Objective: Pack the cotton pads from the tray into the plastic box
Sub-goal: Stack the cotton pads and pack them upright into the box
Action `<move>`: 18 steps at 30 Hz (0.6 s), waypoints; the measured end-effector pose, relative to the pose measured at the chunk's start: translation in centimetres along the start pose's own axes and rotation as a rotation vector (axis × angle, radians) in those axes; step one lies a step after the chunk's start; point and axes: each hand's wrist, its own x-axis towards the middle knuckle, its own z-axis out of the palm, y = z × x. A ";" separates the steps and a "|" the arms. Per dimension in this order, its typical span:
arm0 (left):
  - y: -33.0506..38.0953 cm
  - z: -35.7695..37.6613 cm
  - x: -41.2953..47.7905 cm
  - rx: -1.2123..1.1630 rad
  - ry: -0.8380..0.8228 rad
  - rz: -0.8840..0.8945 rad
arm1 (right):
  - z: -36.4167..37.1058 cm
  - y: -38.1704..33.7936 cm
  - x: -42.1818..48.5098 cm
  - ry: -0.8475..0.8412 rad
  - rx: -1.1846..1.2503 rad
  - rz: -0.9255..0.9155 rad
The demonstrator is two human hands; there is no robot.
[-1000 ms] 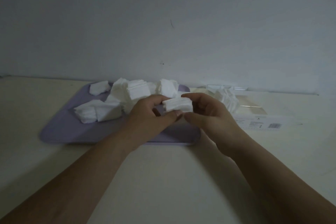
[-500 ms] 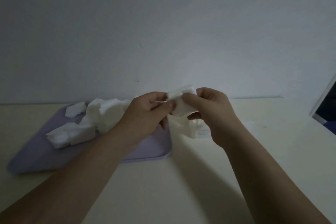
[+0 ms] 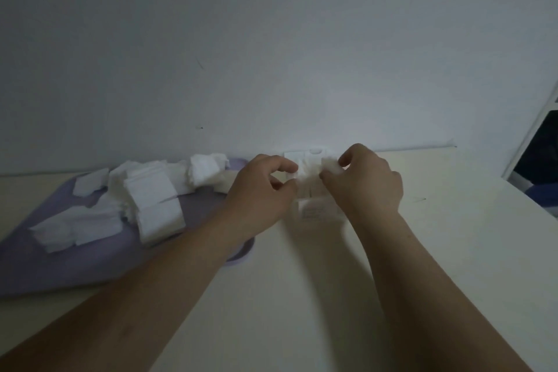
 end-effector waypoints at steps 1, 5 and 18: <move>0.0 0.0 0.0 0.003 0.007 0.005 | 0.0 -0.1 0.1 -0.005 0.019 0.005; -0.4 0.3 -0.1 0.016 0.021 0.039 | -0.7 -0.7 0.1 -0.074 0.142 0.003; -1.4 -1.3 -1.7 0.118 -0.015 0.185 | -0.5 -1.3 -1.3 -0.066 0.031 -0.087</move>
